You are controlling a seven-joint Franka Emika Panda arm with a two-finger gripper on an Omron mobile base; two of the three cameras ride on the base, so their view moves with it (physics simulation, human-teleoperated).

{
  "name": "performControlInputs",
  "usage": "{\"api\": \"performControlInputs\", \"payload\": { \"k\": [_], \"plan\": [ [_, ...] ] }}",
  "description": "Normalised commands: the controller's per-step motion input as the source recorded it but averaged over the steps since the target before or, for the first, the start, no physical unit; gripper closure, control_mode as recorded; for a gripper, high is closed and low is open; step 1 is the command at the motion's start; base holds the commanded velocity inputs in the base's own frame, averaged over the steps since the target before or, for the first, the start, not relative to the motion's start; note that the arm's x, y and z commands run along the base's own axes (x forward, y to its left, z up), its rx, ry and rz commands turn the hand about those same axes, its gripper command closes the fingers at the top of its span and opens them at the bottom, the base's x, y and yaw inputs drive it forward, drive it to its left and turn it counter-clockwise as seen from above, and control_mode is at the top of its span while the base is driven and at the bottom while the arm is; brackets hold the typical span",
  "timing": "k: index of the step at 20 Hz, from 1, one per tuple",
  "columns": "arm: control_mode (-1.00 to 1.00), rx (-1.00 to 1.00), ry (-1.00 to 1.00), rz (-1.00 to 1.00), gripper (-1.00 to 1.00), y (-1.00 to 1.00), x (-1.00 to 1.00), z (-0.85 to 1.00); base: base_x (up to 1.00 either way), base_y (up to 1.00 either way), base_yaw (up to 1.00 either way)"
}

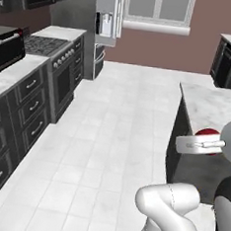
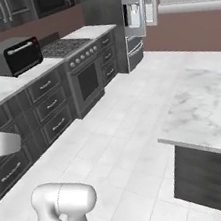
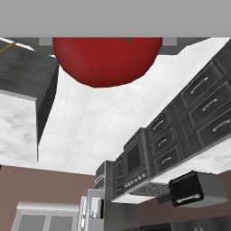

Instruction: Transport the chicken drumstick and tomato to the fridge. Place the chicken drumstick on the rack containing meat and place the tomato on the rack containing the vegetable, ensuring meats and vegetables are on different racks.

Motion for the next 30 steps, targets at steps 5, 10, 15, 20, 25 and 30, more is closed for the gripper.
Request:
{"api": "performControlInputs", "payload": {
  "k": [5, 10, 15, 20, 25, 30],
  "plan": [
    [1.00, 0.00, 0.00, 0.00, 1.00, 0.00, 0.00, 0.00, 1.00, 0.42, -0.21],
    [1.00, 0.00, 0.00, 0.00, 1.00, 0.00, 0.00, 0.00, 1.00, 0.53, -0.27],
    [1.00, 0.00, 0.00, 0.00, 1.00, 0.00, 0.00, 0.00, 1.00, 0.56, -0.27],
    [1.00, 0.00, 0.00, 0.00, 1.00, 0.00, 0.00, 0.00, 1.00, 0.35, -0.22],
    [1.00, 0.00, 0.00, 0.00, 1.00, 0.00, 0.00, 0.00, 1.00, 0.07, -0.21],
    [1.00, 0.00, 0.00, 0.00, 1.00, 0.00, 0.00, 0.00, 1.00, 0.00, -0.18]
  ]
}}
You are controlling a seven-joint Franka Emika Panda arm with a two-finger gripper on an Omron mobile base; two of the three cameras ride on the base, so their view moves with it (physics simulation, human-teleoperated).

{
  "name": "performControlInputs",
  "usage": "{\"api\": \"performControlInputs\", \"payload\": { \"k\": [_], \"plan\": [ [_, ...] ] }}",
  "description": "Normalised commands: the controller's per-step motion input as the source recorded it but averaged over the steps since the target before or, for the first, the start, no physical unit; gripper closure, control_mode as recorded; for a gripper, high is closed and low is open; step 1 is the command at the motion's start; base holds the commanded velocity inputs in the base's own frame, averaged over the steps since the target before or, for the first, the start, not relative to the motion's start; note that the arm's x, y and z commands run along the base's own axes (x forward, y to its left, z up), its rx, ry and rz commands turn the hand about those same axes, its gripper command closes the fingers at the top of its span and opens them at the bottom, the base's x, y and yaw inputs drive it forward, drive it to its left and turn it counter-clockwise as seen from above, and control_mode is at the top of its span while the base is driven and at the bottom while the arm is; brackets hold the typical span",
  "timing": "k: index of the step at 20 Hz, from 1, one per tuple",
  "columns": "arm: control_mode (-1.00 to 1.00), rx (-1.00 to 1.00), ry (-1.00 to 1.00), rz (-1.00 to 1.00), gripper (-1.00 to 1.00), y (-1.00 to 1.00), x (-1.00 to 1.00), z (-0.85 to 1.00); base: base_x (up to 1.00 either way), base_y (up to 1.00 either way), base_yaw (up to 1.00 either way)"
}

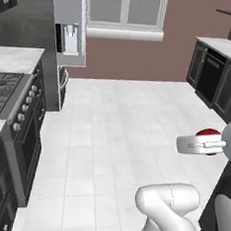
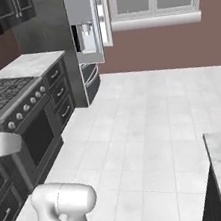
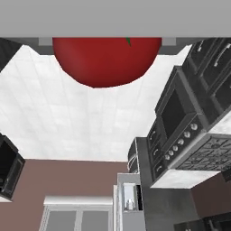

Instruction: Transport the chicken drumstick and tomato to the fridge. Place the chicken drumstick on the rack containing meat and place the tomato on the rack containing the vegetable, ensuring meats and vegetables are on different racks.

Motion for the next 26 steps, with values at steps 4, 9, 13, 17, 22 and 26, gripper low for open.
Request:
{"api": "performControlInputs", "payload": {
  "k": [4, 9, 13, 17, 22, 26],
  "plan": [
    [1.00, 0.00, 0.00, 0.00, 1.00, 0.00, 0.00, 0.00, 1.00, 0.00, -0.15],
    [1.00, 0.00, 0.00, 0.00, 1.00, 0.00, 0.00, 0.00, 1.00, 0.00, -0.10],
    [1.00, 0.00, 0.00, 0.00, 1.00, 0.00, 0.00, 0.00, 1.00, -0.18, -0.04],
    [1.00, 0.00, 0.00, 0.00, 1.00, 0.00, 0.00, 0.00, 1.00, -0.25, -0.04],
    [1.00, 0.00, 0.00, 0.00, 1.00, 0.00, 0.00, 0.00, 1.00, -0.22, -0.02],
    [1.00, 0.00, 0.00, 0.00, 1.00, 0.00, 0.00, 0.00, 1.00, -0.27, 0.00]
  ]
}}
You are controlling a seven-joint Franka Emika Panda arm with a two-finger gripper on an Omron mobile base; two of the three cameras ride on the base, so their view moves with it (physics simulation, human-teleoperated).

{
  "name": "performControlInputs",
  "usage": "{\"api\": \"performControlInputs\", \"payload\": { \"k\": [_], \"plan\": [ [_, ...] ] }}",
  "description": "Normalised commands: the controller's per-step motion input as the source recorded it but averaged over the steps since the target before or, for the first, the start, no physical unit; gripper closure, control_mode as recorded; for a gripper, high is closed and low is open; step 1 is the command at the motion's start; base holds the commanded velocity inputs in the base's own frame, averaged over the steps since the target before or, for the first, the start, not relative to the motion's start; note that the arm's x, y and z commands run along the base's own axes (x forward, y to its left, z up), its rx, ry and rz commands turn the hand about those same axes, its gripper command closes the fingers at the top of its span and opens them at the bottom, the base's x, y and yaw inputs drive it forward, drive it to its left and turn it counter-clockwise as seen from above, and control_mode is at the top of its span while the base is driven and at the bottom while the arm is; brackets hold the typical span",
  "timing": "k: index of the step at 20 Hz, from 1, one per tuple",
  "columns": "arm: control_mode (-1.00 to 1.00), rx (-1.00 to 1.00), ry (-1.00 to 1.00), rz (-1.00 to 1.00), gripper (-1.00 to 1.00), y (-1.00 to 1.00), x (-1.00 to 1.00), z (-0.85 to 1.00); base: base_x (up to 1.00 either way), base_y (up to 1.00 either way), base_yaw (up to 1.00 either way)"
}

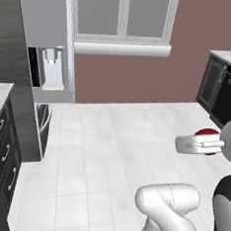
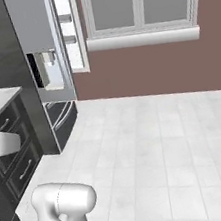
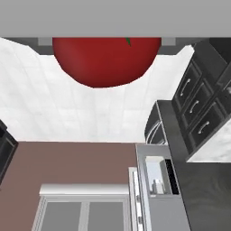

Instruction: Transport the chicken drumstick and tomato to the fridge. Place the chicken drumstick on the rack containing meat and place the tomato on the rack containing the vegetable, ensuring meats and vegetables are on different racks.

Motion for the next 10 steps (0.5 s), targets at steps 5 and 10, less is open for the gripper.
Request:
{"api": "performControlInputs", "payload": {
  "k": [5, 10],
  "plan": [
    [1.00, 0.00, 0.00, 0.00, 1.00, 0.00, 0.00, 0.00, 1.00, -0.57, 0.19],
    [1.00, 0.00, 0.00, 0.00, 1.00, 0.00, 0.00, 0.00, 1.00, -0.57, 0.45]
  ]
}}
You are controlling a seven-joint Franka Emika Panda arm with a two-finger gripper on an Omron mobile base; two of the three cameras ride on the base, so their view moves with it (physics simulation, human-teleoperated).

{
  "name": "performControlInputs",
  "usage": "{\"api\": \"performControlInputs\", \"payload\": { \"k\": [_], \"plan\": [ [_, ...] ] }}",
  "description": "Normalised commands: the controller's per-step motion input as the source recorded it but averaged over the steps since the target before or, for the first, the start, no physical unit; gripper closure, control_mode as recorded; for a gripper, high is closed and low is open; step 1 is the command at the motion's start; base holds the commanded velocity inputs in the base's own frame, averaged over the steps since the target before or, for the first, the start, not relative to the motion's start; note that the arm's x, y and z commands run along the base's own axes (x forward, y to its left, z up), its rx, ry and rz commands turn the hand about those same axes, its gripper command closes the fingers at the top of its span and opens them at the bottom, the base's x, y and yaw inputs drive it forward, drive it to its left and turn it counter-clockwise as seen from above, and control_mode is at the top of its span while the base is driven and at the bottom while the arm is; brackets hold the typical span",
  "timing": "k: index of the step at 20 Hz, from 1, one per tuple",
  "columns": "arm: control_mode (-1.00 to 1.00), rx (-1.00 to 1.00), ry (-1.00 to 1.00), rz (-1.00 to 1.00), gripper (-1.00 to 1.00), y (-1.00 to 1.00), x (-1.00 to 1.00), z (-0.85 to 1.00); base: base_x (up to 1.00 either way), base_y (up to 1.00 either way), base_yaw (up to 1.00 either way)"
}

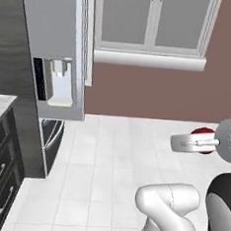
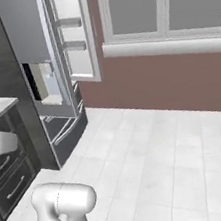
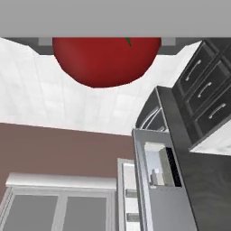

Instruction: Transport the chicken drumstick and tomato to the fridge. Place the chicken drumstick on the rack containing meat and place the tomato on the rack containing the vegetable, ensuring meats and vegetables are on different racks.

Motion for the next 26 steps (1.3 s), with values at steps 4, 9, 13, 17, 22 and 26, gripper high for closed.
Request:
{"api": "performControlInputs", "payload": {
  "k": [4, 9, 13, 17, 22, 26],
  "plan": [
    [1.00, 0.00, 0.00, 0.00, 1.00, 0.00, 0.00, 0.00, 1.00, -0.55, 0.56],
    [1.00, 0.00, 0.00, 0.00, 1.00, 0.00, 0.00, 0.00, 0.82, -0.74, 0.62],
    [1.00, 0.00, 0.00, 0.00, 1.00, 0.00, 0.00, 0.00, 0.37, -0.67, 0.71],
    [1.00, 0.00, 0.00, 0.00, 1.00, 0.00, 0.00, 0.00, 0.17, -0.61, 0.74],
    [1.00, 0.00, 0.00, 0.00, 1.00, 0.00, 0.00, 0.00, 0.22, -0.90, 0.59],
    [1.00, 0.00, 0.00, 0.00, 1.00, 0.00, 0.00, 0.00, 0.26, -1.00, 0.55]
  ]
}}
